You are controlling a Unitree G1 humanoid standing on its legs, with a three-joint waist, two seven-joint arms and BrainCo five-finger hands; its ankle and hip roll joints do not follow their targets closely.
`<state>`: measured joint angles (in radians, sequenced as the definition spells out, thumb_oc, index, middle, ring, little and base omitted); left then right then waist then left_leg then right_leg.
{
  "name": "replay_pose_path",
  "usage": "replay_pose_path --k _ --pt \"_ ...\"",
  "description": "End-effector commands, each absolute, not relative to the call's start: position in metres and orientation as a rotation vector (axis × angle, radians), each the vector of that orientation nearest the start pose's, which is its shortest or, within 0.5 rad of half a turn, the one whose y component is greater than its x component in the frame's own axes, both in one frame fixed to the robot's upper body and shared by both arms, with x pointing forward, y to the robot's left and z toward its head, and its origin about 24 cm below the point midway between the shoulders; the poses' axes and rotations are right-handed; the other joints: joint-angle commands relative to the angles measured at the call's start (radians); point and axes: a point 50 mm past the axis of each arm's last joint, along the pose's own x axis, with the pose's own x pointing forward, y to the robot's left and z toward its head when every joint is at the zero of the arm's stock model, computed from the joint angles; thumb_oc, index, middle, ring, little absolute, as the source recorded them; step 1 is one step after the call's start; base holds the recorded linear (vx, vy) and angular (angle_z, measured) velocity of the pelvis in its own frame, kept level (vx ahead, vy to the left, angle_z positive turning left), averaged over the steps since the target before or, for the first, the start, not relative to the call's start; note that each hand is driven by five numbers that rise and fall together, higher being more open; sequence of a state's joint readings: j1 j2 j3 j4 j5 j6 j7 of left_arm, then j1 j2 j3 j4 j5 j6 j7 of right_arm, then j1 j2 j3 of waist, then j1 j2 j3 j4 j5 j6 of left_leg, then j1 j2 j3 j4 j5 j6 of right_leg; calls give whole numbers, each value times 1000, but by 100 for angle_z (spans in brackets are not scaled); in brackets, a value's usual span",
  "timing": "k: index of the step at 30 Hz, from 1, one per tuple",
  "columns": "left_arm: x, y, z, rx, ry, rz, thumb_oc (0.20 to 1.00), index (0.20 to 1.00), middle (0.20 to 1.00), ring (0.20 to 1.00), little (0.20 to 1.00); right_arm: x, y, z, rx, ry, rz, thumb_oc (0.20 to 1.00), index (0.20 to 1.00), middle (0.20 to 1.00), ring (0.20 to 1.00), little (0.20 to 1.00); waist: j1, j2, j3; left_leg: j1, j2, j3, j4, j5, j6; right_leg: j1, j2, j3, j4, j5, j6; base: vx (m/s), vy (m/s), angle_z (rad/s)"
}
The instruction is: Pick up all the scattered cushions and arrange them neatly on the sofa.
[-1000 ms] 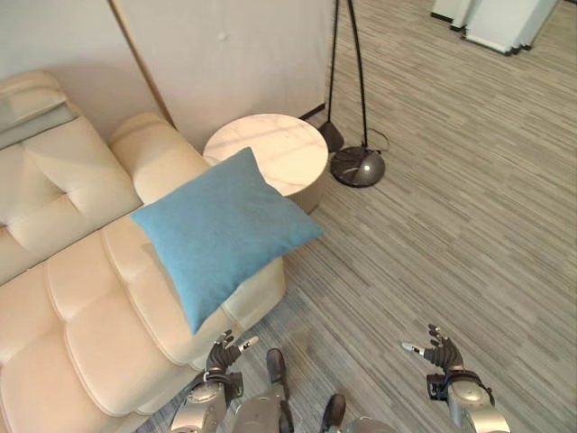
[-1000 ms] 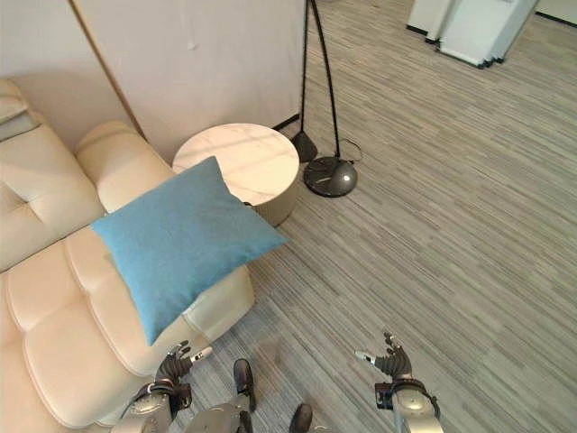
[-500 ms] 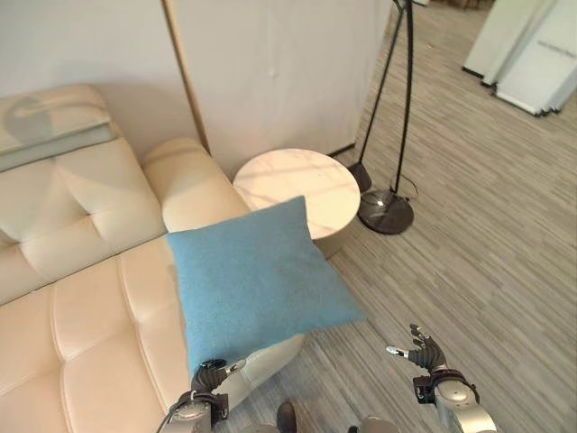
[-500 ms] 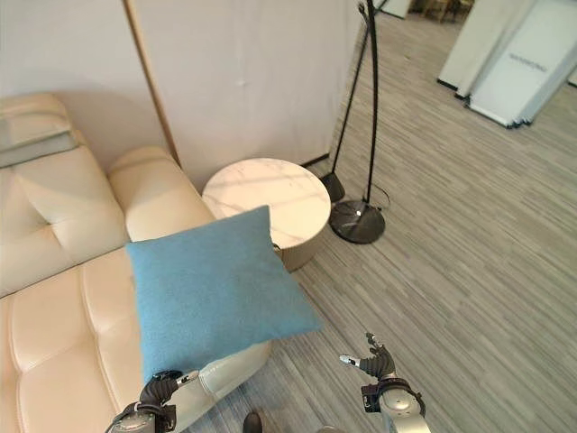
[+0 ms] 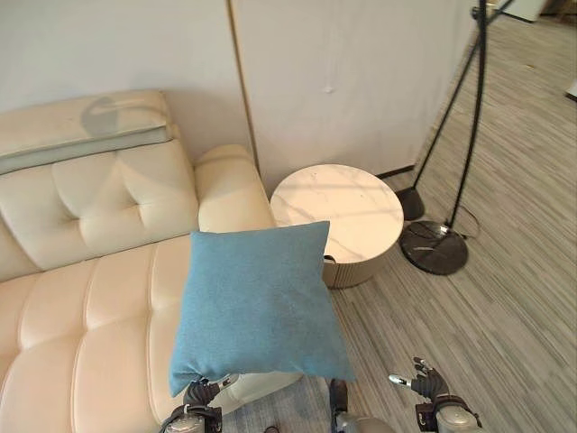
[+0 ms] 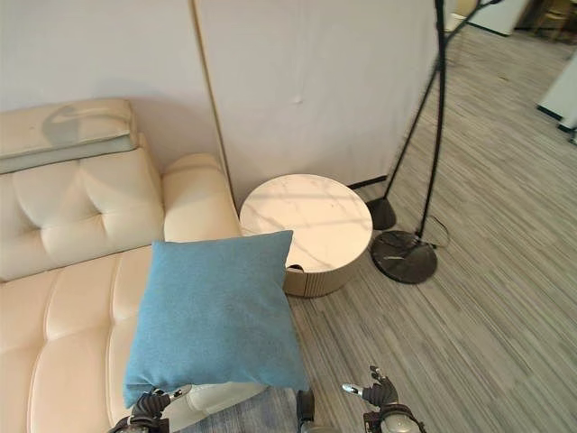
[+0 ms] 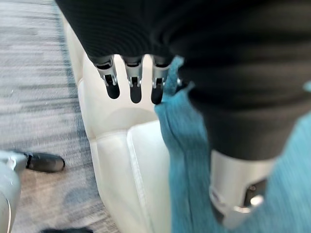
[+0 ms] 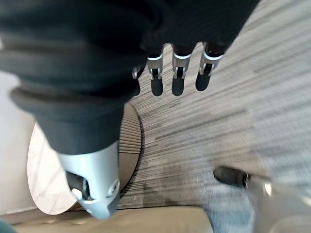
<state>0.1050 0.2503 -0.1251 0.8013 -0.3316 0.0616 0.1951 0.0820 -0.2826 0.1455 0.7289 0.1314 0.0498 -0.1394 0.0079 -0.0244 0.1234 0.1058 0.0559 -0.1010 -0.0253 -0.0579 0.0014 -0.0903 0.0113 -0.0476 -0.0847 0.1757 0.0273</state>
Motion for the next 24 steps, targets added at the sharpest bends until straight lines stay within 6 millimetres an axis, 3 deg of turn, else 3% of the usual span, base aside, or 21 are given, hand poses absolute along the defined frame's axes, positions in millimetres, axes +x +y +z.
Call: replay_pose_path --k 1,4,7,12,15,16,21,22,24 --pt "155 225 -127 79 893 257 1000 1000 1000 1000 1000 182 -247 -93 -285 708 -183 1000 1000 1000 1000 1000 -26 -33 24 -82 -27 74 85 16 -35 104 -48 -13 -3 -173 46 34 -180 69" --pt "138 229 -138 66 981 302 1000 1000 1000 1000 1000 179 -254 -93 -284 717 -226 1000 1000 1000 1000 1000 -36 -29 20 -91 -5 153 38 50 -40 120 -52 -71 -3 -196 42 51 -105 72" --pt "130 236 -142 63 1022 339 1000 1000 1000 1000 1000 179 -259 -91 -278 712 -258 1000 1000 1000 1000 1000 -41 -26 19 -98 10 190 9 81 -54 124 -61 -102 -3 -200 43 64 -15 57" --pt "93 274 -147 65 1160 513 1000 1000 1000 1000 1000 181 -272 -82 -301 686 -293 1000 1000 1000 1000 1000 -44 1 -15 -45 19 200 -62 87 -69 165 -58 -131 -3 -228 43 153 92 22" --pt "88 289 -144 81 1166 559 1000 1000 1000 1000 1000 185 -276 -76 -316 661 -296 1000 1000 1000 1000 1000 -41 3 -16 -31 15 201 -62 78 -65 177 -63 -128 -3 -231 43 99 133 39" --pt "87 311 -135 85 1143 636 1000 1000 1000 1000 1000 190 -279 -68 -325 628 -294 1000 1000 1000 1000 1000 -38 2 -16 -24 8 200 -62 69 -61 184 -69 -125 -3 -231 46 85 158 -4" --pt "101 348 -110 59 1006 778 1000 1000 1000 1000 1000 199 -283 -55 -342 578 -291 1000 1000 1000 1000 1000 -30 -4 -19 -23 -5 194 -62 52 -52 184 -78 -121 -3 -227 56 64 147 -5" --pt "119 364 -92 14 878 852 1000 1000 1000 1000 1000 204 -283 -50 -343 555 -290 1000 1000 1000 1000 1000 -25 -8 -22 -28 -9 196 -62 46 -50 179 -83 -119 -3 -223 62 61 192 -3" --pt "143 374 -70 1 732 869 1000 1000 1000 1000 1000 212 -282 -42 -355 521 -288 1000 1000 1000 1000 1000 -20 -12 -22 -35 -14 193 -62 42 -46 170 -88 -117 -3 -219 70 31 141 1"
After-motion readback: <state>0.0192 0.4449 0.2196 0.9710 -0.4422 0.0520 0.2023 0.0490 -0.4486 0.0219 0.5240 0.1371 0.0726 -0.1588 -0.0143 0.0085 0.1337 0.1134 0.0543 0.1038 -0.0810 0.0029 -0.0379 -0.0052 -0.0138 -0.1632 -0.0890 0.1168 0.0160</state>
